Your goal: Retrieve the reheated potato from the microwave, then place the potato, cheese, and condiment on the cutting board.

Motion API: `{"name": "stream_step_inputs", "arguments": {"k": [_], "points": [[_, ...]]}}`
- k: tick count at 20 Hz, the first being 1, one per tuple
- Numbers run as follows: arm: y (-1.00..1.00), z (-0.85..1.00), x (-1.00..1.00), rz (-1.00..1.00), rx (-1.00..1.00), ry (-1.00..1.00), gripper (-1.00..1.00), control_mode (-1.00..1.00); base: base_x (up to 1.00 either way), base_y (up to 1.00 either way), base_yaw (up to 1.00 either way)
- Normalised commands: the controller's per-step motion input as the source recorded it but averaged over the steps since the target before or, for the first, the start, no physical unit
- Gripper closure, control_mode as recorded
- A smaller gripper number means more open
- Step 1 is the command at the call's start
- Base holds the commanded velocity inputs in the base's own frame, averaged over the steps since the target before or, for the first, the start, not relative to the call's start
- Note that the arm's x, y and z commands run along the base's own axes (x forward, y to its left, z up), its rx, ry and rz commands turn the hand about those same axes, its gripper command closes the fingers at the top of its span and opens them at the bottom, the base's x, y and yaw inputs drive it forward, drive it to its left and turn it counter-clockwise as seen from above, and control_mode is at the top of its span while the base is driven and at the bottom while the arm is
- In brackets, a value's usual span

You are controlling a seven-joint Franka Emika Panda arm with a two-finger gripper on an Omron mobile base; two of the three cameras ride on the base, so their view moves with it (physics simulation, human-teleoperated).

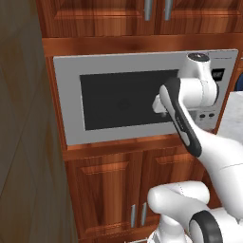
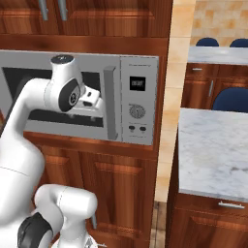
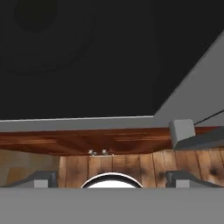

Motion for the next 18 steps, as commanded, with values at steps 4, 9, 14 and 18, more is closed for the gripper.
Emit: {"name": "stream_step_inputs", "arguments": {"k": [4, 9, 14, 18], "points": [[-0.43, 0.11, -0.28, -0.09, 0.00, -0.13, -1.00, -1.00, 0.00, 0.00, 0.00], [-0.44, 0.08, -0.17, -0.03, 0.00, -0.30, -1.00, -1.00, 0.00, 0.00, 0.00], [-0.43, 0.05, -0.02, 0.00, 0.00, -0.27, -1.00, -1.00, 0.00, 0.00, 0.00], [-0.50, 0.03, 0.05, 0.07, 0.00, -0.05, -1.00, -1.00, 0.00, 0.00, 0.00]]}}
